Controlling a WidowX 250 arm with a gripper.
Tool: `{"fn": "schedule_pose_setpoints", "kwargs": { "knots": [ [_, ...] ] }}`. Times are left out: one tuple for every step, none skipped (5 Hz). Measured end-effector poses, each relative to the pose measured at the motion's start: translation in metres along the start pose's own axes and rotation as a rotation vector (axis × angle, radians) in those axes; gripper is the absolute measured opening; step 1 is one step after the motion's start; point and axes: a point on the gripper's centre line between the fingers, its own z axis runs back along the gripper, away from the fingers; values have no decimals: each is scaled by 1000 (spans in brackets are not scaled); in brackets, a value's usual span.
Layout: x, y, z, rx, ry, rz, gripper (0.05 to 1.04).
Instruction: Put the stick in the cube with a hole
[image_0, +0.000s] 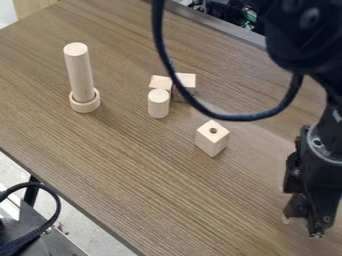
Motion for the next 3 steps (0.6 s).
{"fn": "schedule_pose_setpoints", "kwargs": {
  "knots": [
    [-3, 5, 3, 18, 6, 3, 165],
    [-10, 22, 23, 73, -11, 41, 106],
    [-25, 49, 42, 128, -22, 129, 105]
  ]
}}
